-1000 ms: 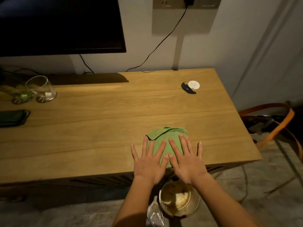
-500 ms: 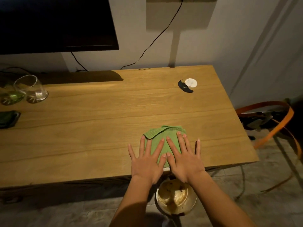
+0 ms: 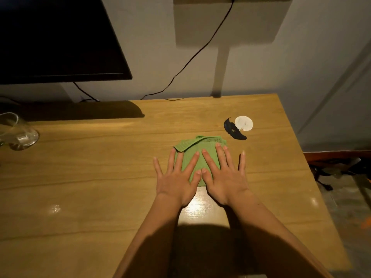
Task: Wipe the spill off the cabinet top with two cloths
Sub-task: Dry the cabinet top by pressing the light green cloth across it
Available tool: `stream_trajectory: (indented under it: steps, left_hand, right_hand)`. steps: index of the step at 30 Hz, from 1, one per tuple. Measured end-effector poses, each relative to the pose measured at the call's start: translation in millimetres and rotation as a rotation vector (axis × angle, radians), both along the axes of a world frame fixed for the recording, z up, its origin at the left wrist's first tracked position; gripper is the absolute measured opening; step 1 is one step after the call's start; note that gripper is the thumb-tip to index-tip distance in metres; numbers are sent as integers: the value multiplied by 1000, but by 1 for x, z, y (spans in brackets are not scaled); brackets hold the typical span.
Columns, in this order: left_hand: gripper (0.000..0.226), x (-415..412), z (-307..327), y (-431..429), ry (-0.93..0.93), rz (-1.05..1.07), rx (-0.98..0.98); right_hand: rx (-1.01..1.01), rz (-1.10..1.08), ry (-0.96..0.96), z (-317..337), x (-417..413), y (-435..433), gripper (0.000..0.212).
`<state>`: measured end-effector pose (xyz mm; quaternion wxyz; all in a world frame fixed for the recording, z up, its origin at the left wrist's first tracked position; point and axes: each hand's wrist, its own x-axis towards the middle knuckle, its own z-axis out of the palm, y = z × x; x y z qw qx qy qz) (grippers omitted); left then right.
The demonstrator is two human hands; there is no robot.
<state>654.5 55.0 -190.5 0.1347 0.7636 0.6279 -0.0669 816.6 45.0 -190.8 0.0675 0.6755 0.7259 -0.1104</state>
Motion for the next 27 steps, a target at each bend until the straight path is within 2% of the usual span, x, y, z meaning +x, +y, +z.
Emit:
stream_trajectory:
  steps: [16, 22, 27]
  left_hand:
    - [56, 11, -15, 194, -12, -49, 77]
    - [57, 13, -17, 218, -23, -56, 99]
    - [57, 13, -15, 199, -6, -56, 96]
  right_hand:
    - [22, -28, 9, -2, 12, 186, 59]
    - [65, -27, -9, -6, 16, 211, 61]
    - [108, -7, -22, -9, 13, 194, 61]
